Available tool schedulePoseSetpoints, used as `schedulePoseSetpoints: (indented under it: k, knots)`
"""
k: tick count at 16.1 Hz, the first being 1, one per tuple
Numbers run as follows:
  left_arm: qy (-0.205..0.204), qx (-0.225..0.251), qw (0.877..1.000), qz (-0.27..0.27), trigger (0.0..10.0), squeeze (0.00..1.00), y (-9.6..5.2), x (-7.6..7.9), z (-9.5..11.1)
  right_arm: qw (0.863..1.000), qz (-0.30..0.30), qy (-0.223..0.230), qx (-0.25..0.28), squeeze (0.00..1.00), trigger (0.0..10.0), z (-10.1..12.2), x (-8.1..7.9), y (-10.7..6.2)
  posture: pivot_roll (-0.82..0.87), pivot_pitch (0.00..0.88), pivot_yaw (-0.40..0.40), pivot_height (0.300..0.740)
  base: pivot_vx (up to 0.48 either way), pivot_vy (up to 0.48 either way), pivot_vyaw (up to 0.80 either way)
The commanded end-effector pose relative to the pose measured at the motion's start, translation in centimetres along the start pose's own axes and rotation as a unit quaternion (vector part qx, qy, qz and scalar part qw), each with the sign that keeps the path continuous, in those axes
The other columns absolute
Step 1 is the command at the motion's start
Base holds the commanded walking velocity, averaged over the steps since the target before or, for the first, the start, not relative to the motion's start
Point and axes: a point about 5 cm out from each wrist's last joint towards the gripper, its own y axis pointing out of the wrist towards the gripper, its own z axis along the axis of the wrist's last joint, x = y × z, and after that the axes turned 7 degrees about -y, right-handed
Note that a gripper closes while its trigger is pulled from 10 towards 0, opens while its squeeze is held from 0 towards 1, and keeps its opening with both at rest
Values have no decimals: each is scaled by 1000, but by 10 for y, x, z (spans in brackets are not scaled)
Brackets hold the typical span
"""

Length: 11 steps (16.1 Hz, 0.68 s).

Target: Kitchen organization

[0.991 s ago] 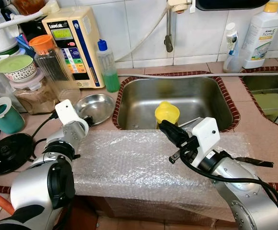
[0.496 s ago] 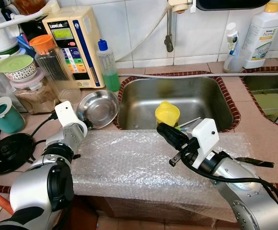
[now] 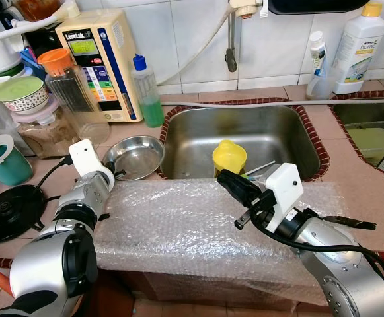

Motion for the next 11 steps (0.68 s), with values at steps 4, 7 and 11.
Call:
schedulePoseSetpoints:
  k: [4,7,11]
  knots:
    - [27,53,998,-1,0,0,-1,-7,10,1000,8,-6,6,0,10000,4,1,1,-115,0,154,740,0,0,0]
    - [36,75,996,-9,0,0,-2,-6,8,1000,9,-7,4,0,10000,4,1,2,-109,0,148,740,0,0,0]
    - [2,153,982,-108,0,0,-10,22,19,1000,-21,-13,8,0,10000,3,11,6,-97,0,136,740,0,0,0]
